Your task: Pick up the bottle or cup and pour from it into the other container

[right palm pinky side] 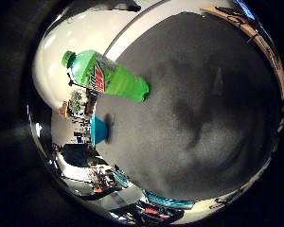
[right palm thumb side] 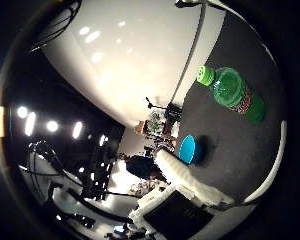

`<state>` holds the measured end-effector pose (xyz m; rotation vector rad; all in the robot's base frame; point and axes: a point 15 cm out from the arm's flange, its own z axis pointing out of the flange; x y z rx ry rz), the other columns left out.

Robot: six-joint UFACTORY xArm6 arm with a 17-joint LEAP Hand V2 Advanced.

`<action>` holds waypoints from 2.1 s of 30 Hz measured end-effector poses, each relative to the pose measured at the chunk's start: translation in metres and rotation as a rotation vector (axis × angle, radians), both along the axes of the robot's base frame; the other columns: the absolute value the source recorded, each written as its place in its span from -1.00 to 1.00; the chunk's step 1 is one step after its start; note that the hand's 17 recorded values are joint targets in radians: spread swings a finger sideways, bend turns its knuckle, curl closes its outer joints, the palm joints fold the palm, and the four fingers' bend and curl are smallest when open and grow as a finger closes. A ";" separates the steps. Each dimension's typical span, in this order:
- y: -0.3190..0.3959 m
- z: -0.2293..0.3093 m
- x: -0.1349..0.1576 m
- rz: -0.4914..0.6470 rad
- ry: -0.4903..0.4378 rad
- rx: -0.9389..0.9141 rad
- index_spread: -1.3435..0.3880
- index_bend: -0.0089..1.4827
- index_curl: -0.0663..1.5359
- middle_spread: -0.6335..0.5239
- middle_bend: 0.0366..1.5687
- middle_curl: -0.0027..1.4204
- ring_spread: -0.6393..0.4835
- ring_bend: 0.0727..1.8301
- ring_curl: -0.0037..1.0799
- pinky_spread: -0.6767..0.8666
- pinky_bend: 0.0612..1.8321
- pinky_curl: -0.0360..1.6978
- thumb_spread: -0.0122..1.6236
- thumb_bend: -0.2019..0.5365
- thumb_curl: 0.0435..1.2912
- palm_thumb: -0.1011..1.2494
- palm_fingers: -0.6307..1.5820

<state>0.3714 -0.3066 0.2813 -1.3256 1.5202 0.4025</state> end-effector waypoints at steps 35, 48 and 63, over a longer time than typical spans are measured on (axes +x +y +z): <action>0.034 -0.053 0.032 0.078 0.042 0.112 0.28 -0.78 -0.57 0.23 -0.72 -0.51 0.45 -0.63 -0.54 0.46 -0.14 -0.95 0.21 -0.53 -0.55 0.03 -0.31; 0.039 -0.052 0.050 0.102 0.040 0.085 0.27 -0.77 -0.56 0.23 -0.71 -0.52 0.46 -0.61 -0.54 0.45 -0.14 -0.96 0.20 -0.53 -0.54 0.04 -0.30; 0.053 -0.052 0.062 0.124 0.032 0.098 0.28 -0.77 -0.57 0.18 -0.70 -0.52 0.38 -0.54 -0.53 0.42 -0.09 -0.96 0.21 -0.52 -0.54 0.06 -0.25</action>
